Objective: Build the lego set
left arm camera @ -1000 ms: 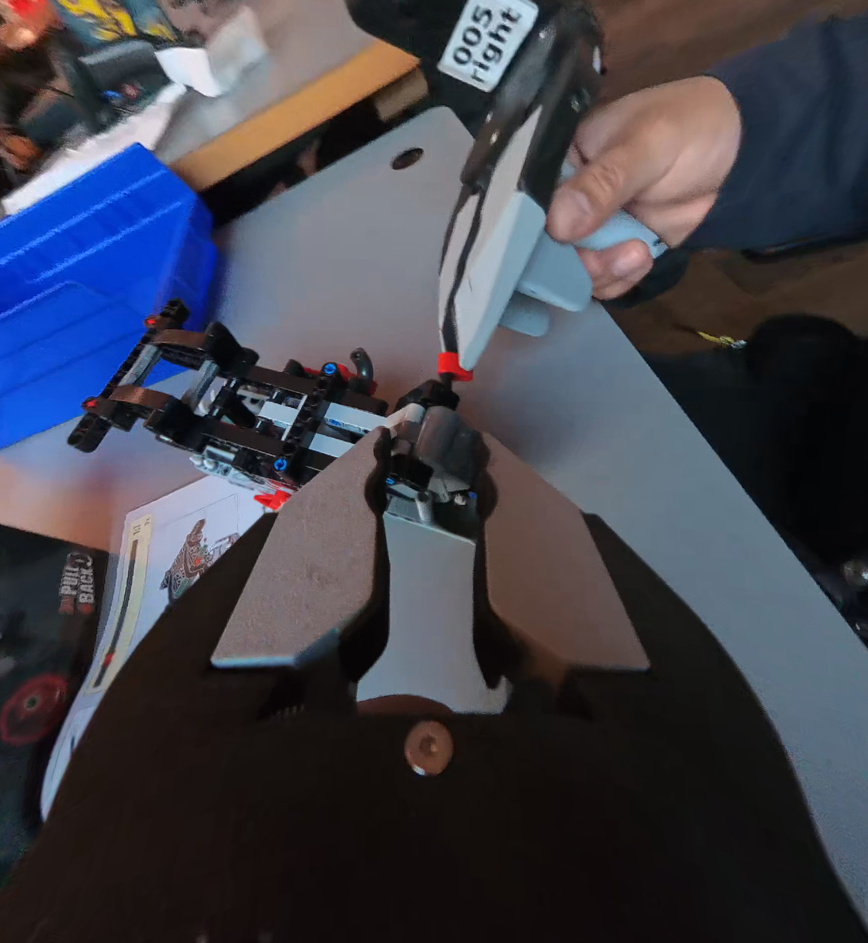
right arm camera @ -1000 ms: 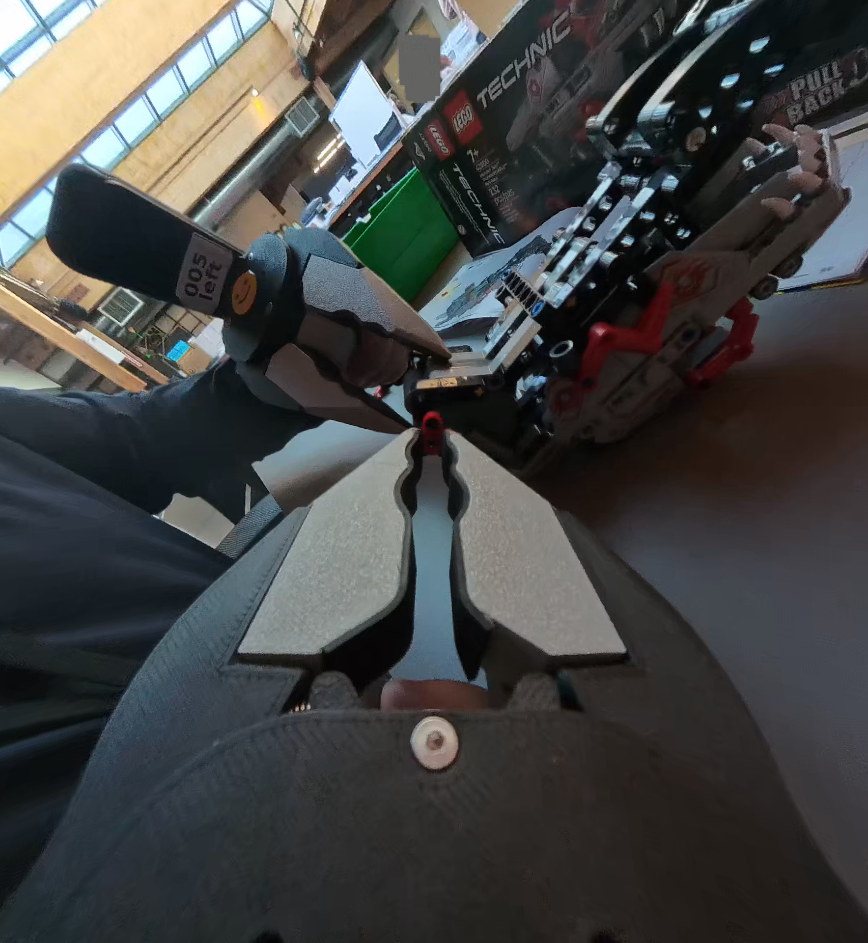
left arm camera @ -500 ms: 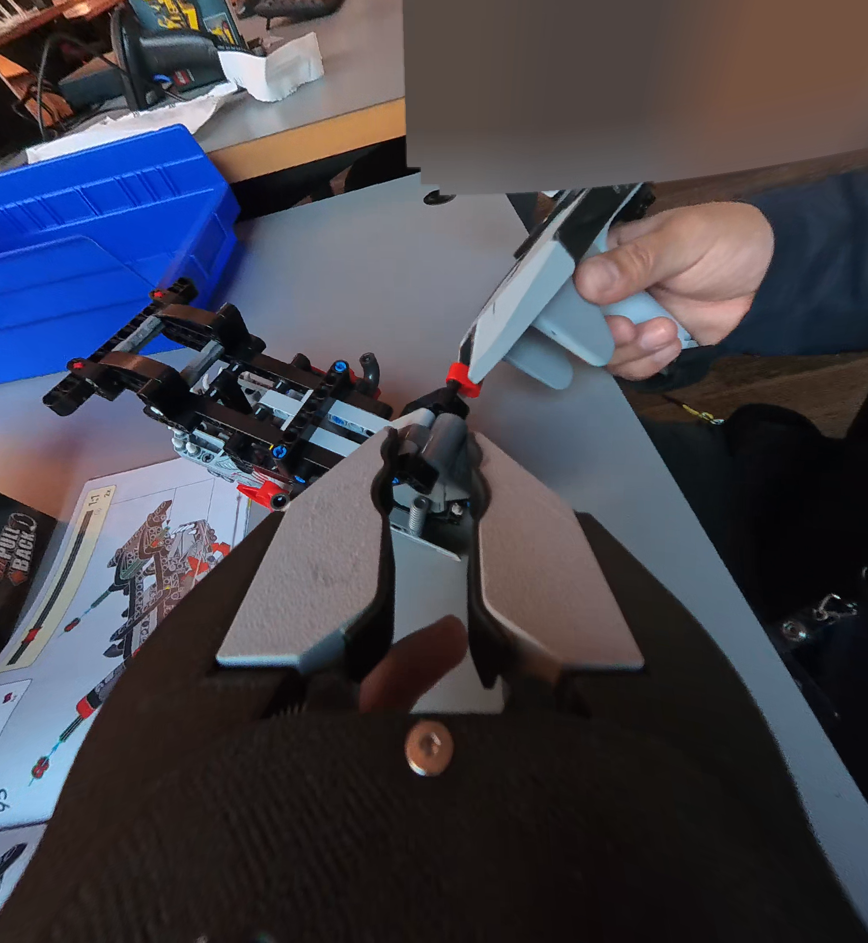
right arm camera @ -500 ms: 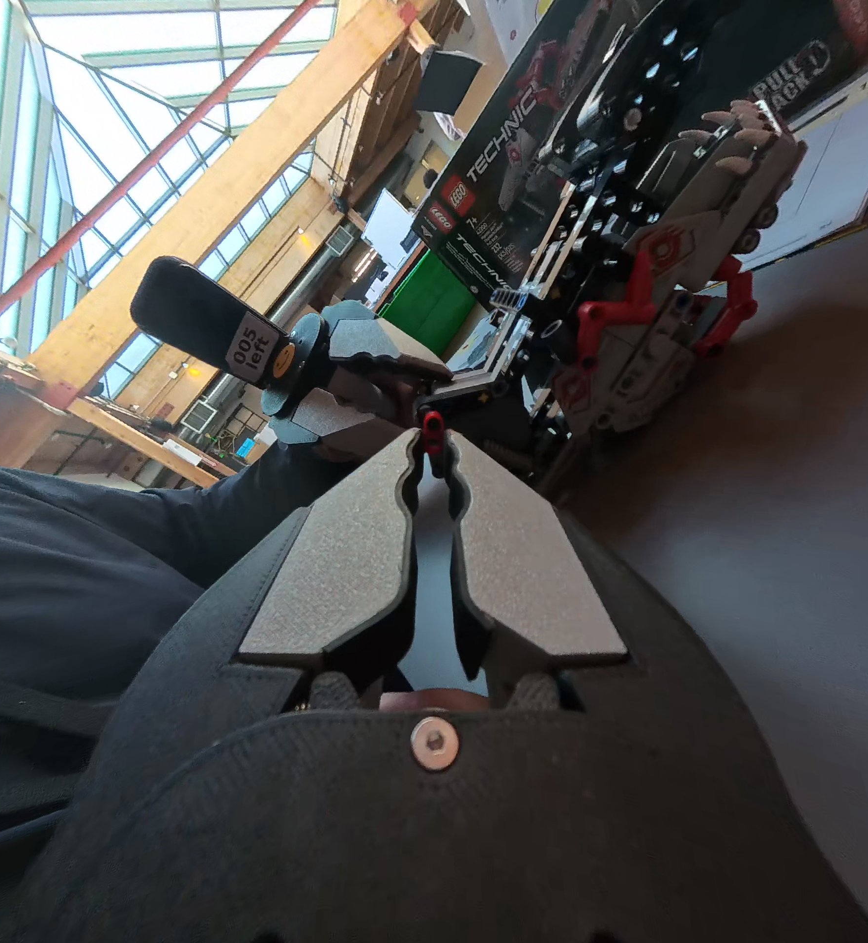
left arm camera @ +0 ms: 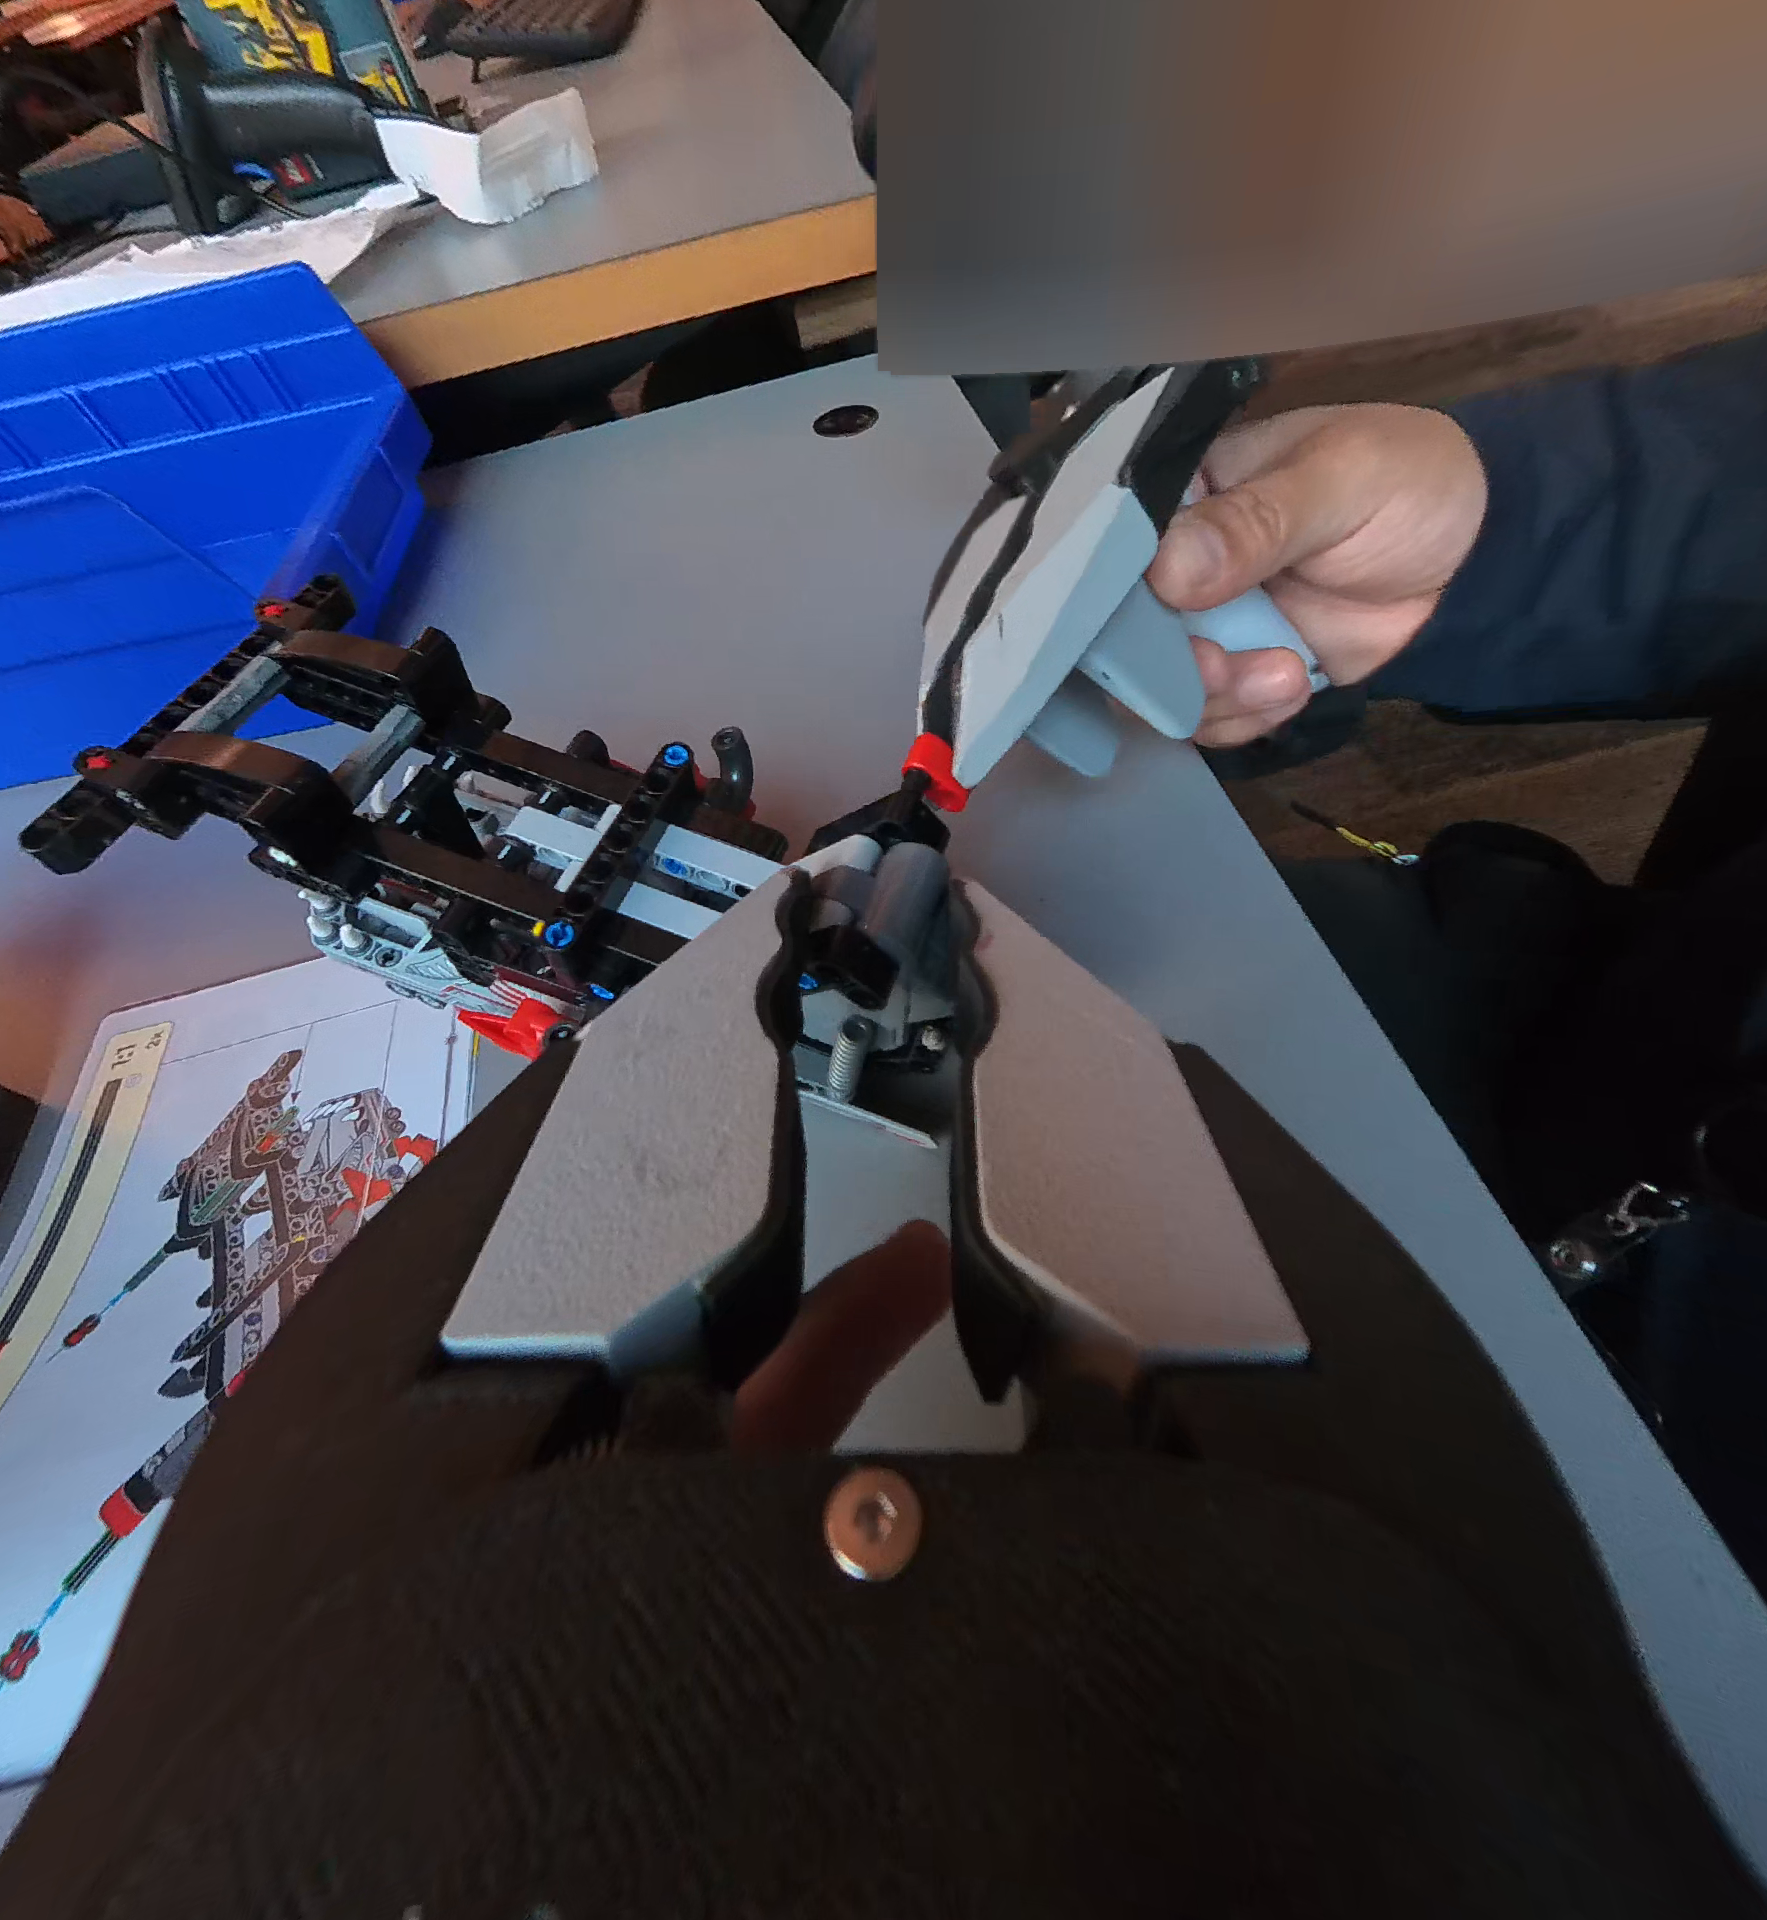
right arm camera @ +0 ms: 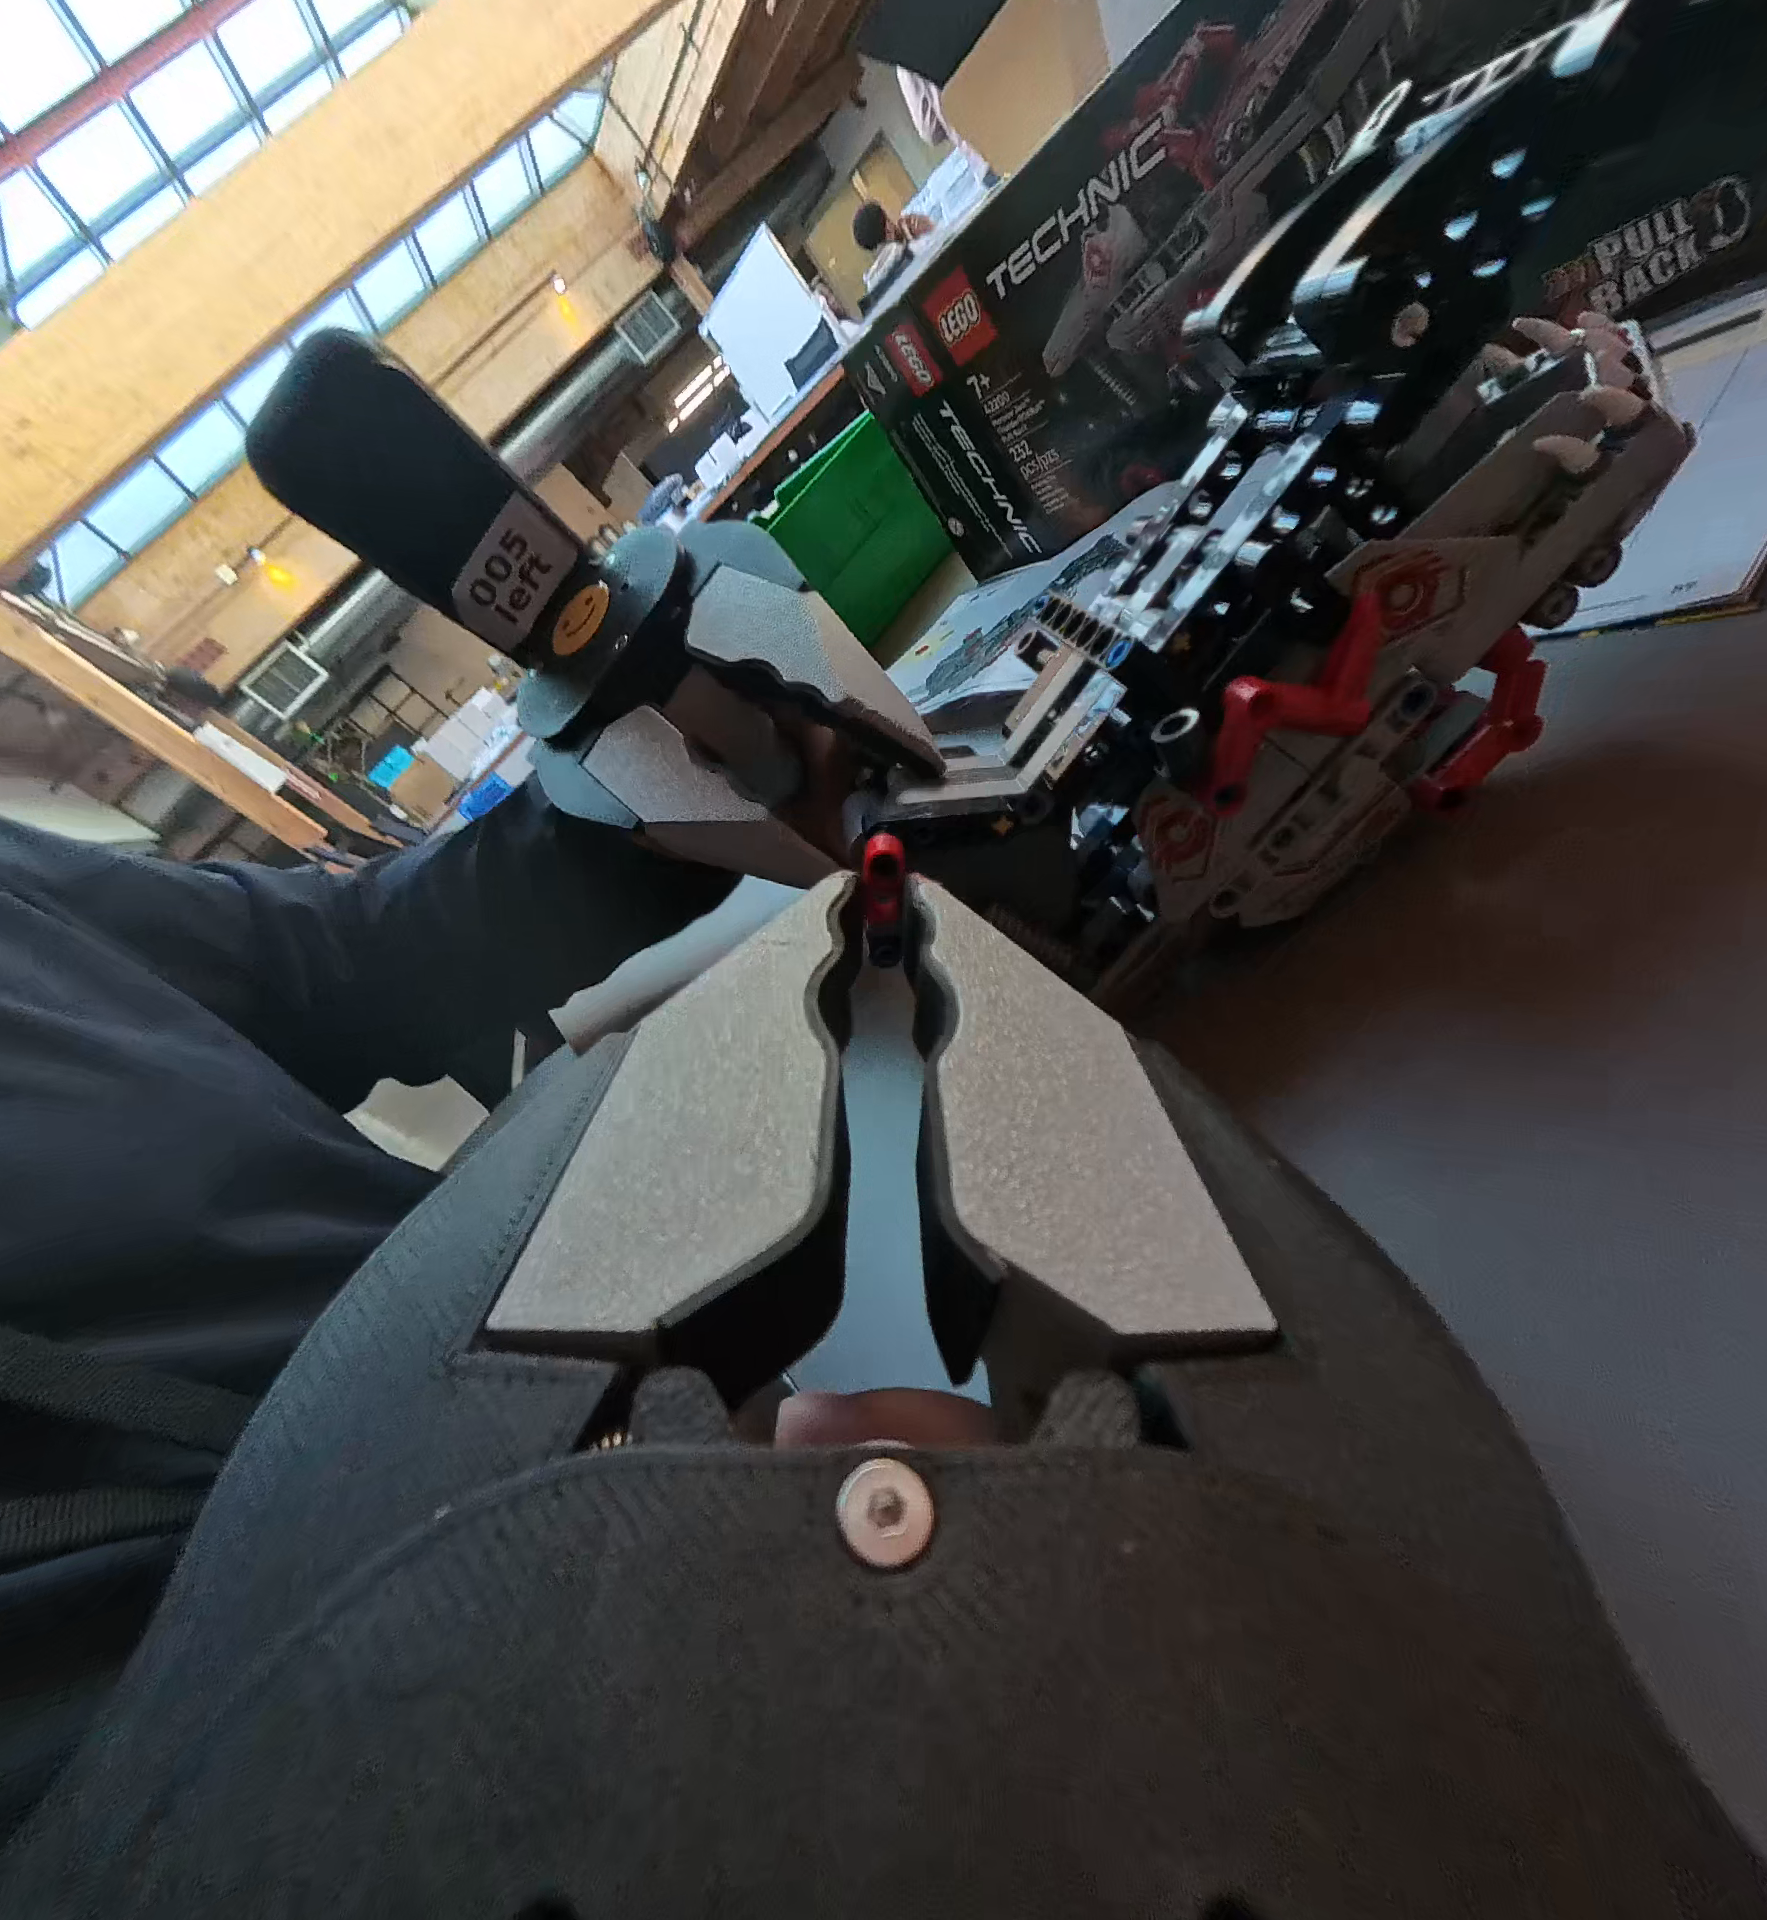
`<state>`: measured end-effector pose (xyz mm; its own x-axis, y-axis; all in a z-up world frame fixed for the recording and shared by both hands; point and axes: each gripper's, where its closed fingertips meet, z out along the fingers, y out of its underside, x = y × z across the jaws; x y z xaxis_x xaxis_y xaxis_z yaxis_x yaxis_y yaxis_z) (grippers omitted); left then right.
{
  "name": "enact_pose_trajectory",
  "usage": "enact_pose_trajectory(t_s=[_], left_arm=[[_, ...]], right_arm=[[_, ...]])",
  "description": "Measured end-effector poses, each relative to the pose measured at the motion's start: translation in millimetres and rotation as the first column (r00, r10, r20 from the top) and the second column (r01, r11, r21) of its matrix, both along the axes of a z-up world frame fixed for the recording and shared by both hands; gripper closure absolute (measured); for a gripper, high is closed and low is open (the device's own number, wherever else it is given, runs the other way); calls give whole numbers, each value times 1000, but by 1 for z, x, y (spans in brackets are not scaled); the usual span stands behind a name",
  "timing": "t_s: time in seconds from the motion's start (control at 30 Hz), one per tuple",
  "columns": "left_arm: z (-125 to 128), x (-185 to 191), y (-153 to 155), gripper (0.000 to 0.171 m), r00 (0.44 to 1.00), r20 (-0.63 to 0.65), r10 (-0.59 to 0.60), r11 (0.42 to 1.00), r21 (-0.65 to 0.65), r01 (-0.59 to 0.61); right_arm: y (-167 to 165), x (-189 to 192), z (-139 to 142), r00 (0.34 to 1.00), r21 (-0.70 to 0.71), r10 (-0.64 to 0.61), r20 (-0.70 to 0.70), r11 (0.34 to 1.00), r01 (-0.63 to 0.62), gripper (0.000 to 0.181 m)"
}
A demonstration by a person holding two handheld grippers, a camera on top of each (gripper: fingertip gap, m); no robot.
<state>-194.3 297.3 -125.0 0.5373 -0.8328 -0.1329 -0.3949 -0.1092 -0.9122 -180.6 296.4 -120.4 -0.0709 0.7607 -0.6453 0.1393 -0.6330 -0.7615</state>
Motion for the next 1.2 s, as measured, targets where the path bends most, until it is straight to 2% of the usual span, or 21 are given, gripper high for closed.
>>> enact_pose_trajectory(t_s=[0.2, 0.33, 0.47, 0.57, 0.67, 0.73, 0.77, 0.83, 0.97, 1.03, 1.2], left_arm=[[0, 4, 3, 151, 999, 1, -43, 999, -7, 43], [1, 3, 2, 151, 997, -25, -67, 998, -22, 66], [9, 0, -3, 158, 992, -97, -79, 995, 49, 84], [26, 8, -12, 161, 990, -108, -89, 991, 92, 99], [32, 15, -16, 152, 975, -201, -96, 982, 144, 127], [32, 20, -20, 149, 958, -268, -106, 971, 178, 157], [32, 23, -22, 149, 955, -274, -109, 974, 163, 158], [29, 29, -28, 162, 963, -239, -128, 987, 66, 147], [43, 28, -33, 165, 992, -95, -79, 997, -16, 78], [49, 30, -39, 169, 995, -56, -87, 996, -20, 86], [43, 37, -44, 165, 987, -103, -121, 993, -10, 121]], right_arm=[[-4, -5, -8, 993, 79, 75, 93, 993, -83, 178], [-3, -3, -4, 991, 117, 108, 81, 986, -117, 178], [1, 7, -2, 987, 241, 87, 136, 963, -118, 178], [-9, 12, 9, 976, 249, 166, 143, 948, -198, 178], [-22, 15, 12, 942, 238, 276, 191, 918, -317, 178], [-23, 14, 17, 935, 275, 284, 213, 901, -336, 178], [-24, 13, 21, 937, 319, 276, 215, 887, -335, 178], [-29, 13, 30, 947, 443, 247, 207, 839, -316, 178], [-32, 14, 37, 977, 739, 97, 190, 641, -207, 178], [-38, 15, 37, 977, 778, 98, 191, 592, -211, 178], [-41, 14, 33, 967, 792, 102, 232, 558, -249, 178]])
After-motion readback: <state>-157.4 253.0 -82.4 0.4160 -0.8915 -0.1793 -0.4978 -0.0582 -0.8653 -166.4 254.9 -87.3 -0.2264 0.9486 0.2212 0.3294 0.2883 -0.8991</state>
